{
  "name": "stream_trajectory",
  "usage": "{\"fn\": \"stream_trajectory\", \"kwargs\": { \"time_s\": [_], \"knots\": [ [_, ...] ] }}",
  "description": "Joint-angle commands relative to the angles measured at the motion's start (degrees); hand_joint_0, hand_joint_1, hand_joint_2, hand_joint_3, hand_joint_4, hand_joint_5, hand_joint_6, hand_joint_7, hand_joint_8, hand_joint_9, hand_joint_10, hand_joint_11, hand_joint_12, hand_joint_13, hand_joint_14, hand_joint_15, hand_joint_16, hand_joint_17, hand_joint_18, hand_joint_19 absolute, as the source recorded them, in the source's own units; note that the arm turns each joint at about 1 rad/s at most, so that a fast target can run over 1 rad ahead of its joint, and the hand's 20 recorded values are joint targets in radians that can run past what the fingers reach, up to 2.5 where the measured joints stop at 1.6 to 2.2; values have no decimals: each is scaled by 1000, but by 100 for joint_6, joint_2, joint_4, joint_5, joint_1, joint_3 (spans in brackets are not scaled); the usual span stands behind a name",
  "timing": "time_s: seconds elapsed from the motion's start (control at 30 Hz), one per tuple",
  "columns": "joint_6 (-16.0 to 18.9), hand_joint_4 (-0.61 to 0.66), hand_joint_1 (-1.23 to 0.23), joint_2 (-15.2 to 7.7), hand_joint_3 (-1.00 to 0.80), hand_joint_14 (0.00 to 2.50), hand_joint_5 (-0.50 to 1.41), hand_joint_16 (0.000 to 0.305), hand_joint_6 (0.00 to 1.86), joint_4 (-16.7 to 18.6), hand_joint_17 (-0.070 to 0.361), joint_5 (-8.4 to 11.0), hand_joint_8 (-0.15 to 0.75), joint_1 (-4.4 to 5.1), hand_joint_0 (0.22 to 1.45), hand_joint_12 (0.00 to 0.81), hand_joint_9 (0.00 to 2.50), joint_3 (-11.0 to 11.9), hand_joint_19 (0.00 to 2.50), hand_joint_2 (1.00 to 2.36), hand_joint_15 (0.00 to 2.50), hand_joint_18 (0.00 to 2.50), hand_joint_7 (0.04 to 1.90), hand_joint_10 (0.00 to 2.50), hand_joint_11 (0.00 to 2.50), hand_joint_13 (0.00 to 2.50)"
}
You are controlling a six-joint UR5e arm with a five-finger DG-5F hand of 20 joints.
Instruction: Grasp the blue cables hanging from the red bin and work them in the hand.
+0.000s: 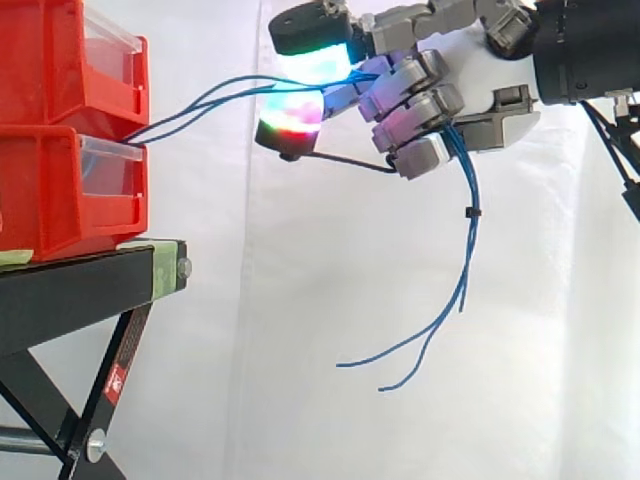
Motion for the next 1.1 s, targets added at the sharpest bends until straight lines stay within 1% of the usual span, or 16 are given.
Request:
{"fn": "stream_trajectory", "kwargs": {
  "time_s": [0.0, 0.03, 0.13, 0.2, 0.33, 0.37, 0.5, 0.6, 0.63, 0.7, 0.77, 0.8, 0.83, 0.9, 0.97, 1.07],
  "knots": [
    [-28, 209, -682, 1, 394, 2500, 162, 224, 866, 25, 168, -58, 430, 3, 993, 727, 1603, 2, 725, 1604, 1975, 2202, 1067, 2500, 2500, 1909],
    [-63, 207, -682, -8, 388, 2500, 165, 224, 865, -1, 168, -138, 430, 3, 1000, 727, 1603, -7, 725, 1595, 1975, 2202, 1064, 2500, 2500, 1909],
    [-98, 203, -679, -8, 395, 2500, 177, 224, 855, -45, 168, -217, 430, 3, 1010, 727, 1603, -7, 725, 1567, 1975, 2202, 1067, 2500, 2500, 1909],
    [-98, 204, -679, -8, 389, 2500, 180, 224, 852, -230, 168, -305, 430, 12, 1012, 727, 1603, -16, 725, 1559, 1975, 2202, 1073, 2500, 2500, 1909],
    [-98, 200, -688, -17, 380, 2500, 181, 224, 849, -520, 168, -331, 430, 12, 1014, 727, 1603, -7, 725, 1521, 1975, 2202, 1072, 2500, 2500, 1909],
    [-98, 191, -695, -17, 387, 2500, 184, 224, 826, -520, 168, -331, 430, 12, 1028, 727, 1603, -7, 725, 1458, 1975, 2202, 1076, 2500, 2500, 1909],
    [-98, 179, -707, -26, 389, 2500, 189, 224, 794, -625, 168, -340, 430, 29, 1055, 727, 1603, -16, 725, 1380, 1975, 2202, 1083, 2500, 2500, 1909],
    [-81, 175, -711, -140, 419, 2500, 199, 224, 766, -608, 168, -348, 430, 55, 1088, 727, 1603, -16, 725, 1291, 1975, 2202, 1092, 2500, 2500, 1909],
    [-81, 175, -714, -140, 434, 2500, 202, 224, 757, -608, 168, -357, 430, 47, 1101, 727, 1603, -16, 725, 1254, 1975, 2202, 1096, 2500, 2500, 1909],
    [-81, 184, -720, -140, 445, 2500, 203, 224, 751, -581, 168, -366, 430, 55, 1124, 727, 1603, -16, 725, 1164, 1975, 2202, 1107, 2500, 2500, 1909],
    [-81, 183, -724, -140, 440, 2500, 206, 224, 711, -476, 168, -384, 430, 38, 1136, 727, 1603, -16, 725, 1003, 1975, 2202, 1122, 2500, 2500, 1909],
    [-81, 184, -726, -140, 424, 2500, 205, 224, 701, -432, 168, -384, 430, 29, 1129, 727, 1603, -7, 725, 1003, 1975, 2202, 1126, 2500, 2500, 1909],
    [-98, 189, -740, -140, 368, 2500, 205, 224, 690, -247, 168, -366, 430, 12, 1102, 727, 1603, -16, 725, 1006, 1975, 2202, 1125, 2500, 2500, 1909],
    [-116, 185, -742, -140, 242, 2500, 203, 224, 668, -133, 168, -357, 430, -15, 1068, 727, 1603, -7, 725, 1012, 1975, 2202, 1140, 2500, 2500, 1909],
    [-142, 199, -745, -140, 24, 2500, 196, 224, 647, -45, 168, -348, 430, -24, 988, 727, 1603, -16, 725, 1016, 1975, 2202, 1136, 2500, 2500, 1909],
    [-168, 203, -728, -140, -153, 2500, 191, 224, 564, 25, 168, -322, 430, -41, 941, 727, 1603, -16, 725, 1020, 1975, 2202, 1171, 2500, 2500, 1909]
  ]
}}
